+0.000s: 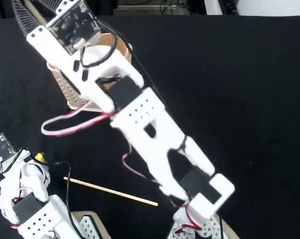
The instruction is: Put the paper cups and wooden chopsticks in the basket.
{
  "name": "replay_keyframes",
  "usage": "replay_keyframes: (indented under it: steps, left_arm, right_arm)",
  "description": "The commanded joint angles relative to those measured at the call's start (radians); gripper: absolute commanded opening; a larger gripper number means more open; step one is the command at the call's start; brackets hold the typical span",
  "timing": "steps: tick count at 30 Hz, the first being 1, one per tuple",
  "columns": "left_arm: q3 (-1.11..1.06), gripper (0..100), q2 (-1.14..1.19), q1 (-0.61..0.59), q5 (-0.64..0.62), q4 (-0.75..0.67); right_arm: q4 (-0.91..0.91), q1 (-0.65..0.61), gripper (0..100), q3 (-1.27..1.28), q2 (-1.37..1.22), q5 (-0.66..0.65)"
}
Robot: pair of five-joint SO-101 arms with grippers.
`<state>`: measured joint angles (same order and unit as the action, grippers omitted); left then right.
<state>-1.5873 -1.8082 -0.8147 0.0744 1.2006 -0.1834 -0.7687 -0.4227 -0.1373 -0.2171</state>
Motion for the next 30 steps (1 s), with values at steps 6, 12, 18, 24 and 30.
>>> replay_keyframes:
  steps: [6, 12, 18, 24, 30]
  left_arm:
    - [0.025, 24, -0.011, 0.004, 0.011, -0.005]
    - [0.024, 24, -0.011, 0.004, 0.011, -0.005]
    - [0.024, 24, -0.011, 0.004, 0.012, -0.005]
    - [0.030, 24, -0.011, -0.001, 0.012, 0.002]
    - [0.038, 24, -0.009, -0.002, 0.044, 0.017]
  right_arm:
    - [-0.017, 0.055, 1.1, -0.024, -0.038, -0.008]
    - [-0.141, 0.044, 1.2, -0.027, -0.048, -0.006]
    - [-0.216, 0.040, 15.2, -0.030, -0.048, -0.006]
    - [-0.242, 0.041, 21.5, -0.033, -0.041, -0.009]
    - [-0.517, 0.040, 21.5, -0.162, -0.013, -0.006]
